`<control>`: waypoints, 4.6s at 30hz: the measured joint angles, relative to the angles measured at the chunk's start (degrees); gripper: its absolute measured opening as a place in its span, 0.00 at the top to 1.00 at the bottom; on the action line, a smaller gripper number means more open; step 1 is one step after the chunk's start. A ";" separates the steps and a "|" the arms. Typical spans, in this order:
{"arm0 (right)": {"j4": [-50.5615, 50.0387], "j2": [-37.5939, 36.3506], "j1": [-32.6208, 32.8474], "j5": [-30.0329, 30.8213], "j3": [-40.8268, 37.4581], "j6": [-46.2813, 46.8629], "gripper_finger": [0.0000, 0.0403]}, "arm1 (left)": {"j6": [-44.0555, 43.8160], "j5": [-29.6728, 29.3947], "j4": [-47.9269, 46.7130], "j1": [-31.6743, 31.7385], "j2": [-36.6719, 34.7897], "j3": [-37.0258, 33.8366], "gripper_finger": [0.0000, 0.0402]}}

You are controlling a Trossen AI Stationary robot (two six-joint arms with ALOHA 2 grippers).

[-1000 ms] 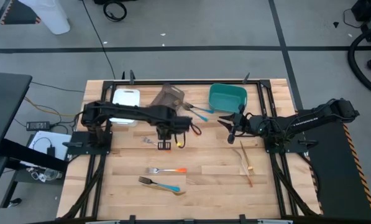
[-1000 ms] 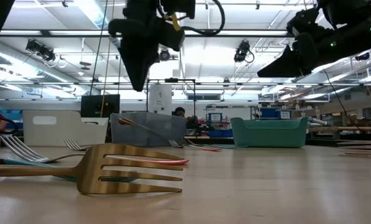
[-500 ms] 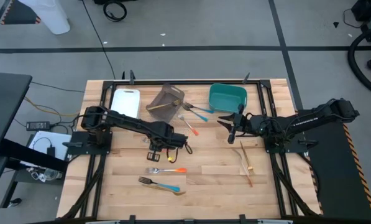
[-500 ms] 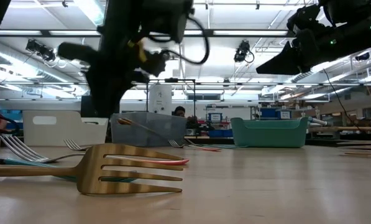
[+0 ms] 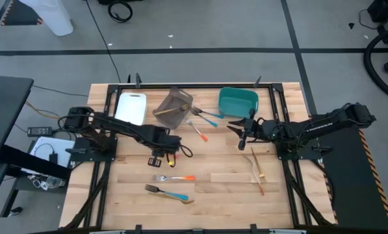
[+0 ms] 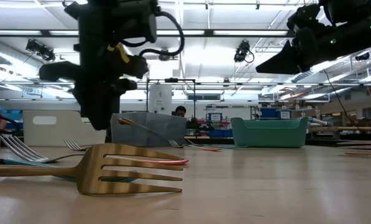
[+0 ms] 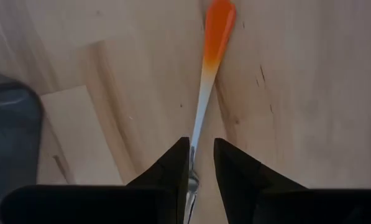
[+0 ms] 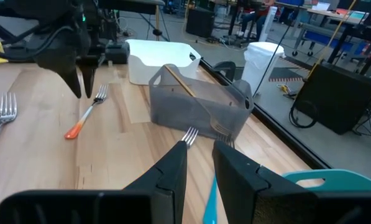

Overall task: Sort silverware by color (type)
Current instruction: Put the middle orange fork into the green bin, then put the center orange fork into the green bin

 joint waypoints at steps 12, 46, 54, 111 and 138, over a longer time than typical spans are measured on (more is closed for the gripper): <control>0.31 0.00 0.00 0.07 0.00 0.11 0.78 | -0.86 1.62 8.48 3.37 -0.96 -8.71 0.79; 0.10 0.00 0.00 0.08 0.00 1.09 0.78 | -1.23 0.94 10.24 2.86 -0.41 -5.69 0.99; -0.12 0.00 0.00 0.77 0.00 1.49 0.78 | -1.25 0.93 10.29 4.86 -0.41 -0.02 1.00; -1.26 0.00 0.85 1.62 0.00 3.17 0.78 | -5.89 4.11 5.52 4.56 6.14 -1.23 0.98; -1.50 -0.02 0.87 0.92 0.00 5.78 0.78 | -5.85 5.69 5.79 13.51 7.77 19.40 0.98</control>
